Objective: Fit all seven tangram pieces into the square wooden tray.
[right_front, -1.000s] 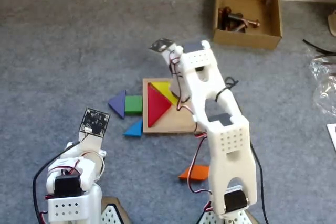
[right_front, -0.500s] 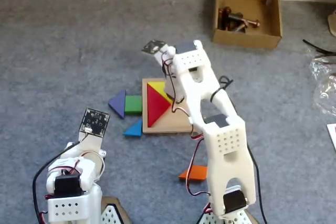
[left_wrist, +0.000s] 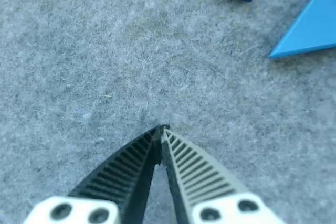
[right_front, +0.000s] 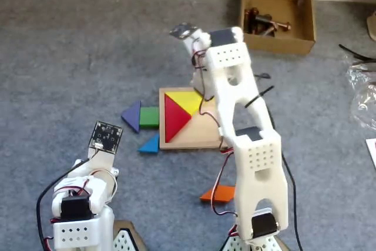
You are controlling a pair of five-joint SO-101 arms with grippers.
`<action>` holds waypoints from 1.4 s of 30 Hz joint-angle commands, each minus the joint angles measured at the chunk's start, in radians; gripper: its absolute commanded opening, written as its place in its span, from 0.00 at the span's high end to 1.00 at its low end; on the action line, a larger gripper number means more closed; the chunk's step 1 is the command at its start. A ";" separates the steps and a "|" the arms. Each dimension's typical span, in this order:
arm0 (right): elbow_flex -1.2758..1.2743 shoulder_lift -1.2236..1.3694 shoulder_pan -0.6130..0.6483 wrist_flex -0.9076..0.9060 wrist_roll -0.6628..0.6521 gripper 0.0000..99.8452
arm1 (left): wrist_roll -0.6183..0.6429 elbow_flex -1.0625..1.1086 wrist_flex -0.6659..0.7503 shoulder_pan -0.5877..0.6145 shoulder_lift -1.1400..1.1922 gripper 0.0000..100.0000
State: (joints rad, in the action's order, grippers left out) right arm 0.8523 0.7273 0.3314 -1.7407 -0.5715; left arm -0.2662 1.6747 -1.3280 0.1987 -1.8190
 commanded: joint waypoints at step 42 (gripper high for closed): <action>-0.722 -0.559 0.036 0.064 -0.020 1.00 | 0.008 0.021 -0.006 0.013 -0.007 0.99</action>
State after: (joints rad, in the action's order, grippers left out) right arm 0.1297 0.2302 0.3176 -1.6932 -0.5808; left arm -0.2662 1.6747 -1.3280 0.1987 -1.8190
